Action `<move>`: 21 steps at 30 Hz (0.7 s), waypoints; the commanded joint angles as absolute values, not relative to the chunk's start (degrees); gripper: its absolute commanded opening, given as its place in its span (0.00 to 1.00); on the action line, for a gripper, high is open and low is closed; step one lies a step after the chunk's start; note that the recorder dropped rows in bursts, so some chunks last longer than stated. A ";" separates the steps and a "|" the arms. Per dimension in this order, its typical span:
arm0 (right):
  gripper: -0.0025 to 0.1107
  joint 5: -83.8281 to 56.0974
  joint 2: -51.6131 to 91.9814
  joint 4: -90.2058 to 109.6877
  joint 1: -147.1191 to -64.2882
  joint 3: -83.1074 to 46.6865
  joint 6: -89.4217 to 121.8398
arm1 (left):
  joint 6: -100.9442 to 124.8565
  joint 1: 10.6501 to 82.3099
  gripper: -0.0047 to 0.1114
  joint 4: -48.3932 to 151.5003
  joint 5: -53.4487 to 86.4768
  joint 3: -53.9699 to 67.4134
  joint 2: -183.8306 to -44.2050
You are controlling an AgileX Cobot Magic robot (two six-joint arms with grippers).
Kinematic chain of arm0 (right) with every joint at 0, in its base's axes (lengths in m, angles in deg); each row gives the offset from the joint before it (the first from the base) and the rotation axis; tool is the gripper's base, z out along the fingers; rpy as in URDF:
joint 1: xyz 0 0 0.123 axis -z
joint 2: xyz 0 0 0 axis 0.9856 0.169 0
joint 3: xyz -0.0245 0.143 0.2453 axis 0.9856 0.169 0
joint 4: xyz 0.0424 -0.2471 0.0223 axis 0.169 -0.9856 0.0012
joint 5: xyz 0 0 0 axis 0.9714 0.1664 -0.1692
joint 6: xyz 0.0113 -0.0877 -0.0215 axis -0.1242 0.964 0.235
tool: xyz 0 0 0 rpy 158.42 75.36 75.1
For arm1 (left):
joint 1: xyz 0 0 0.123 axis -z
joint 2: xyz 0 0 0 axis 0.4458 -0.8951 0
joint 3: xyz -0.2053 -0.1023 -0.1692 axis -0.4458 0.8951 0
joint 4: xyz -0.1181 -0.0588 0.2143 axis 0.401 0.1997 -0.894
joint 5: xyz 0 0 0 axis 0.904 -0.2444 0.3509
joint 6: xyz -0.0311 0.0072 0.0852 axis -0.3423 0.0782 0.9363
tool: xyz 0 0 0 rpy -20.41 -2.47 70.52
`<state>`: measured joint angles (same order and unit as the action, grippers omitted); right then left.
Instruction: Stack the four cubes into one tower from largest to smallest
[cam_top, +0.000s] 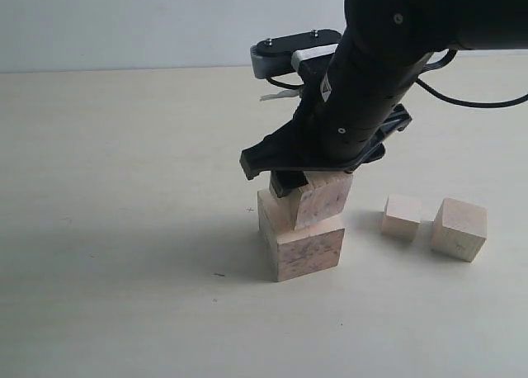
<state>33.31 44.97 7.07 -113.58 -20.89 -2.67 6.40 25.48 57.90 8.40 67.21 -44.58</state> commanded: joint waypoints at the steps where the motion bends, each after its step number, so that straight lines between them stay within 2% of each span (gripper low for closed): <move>1: 0.05 31.73 45.35 6.51 -113.63 -20.74 -2.74 | 6.41 25.86 0.04 58.22 8.44 67.41 -44.20; 21: 0.05 31.36 47.66 6.20 -114.24 -20.74 -2.74 | 6.39 25.86 0.04 58.22 8.44 67.41 -44.20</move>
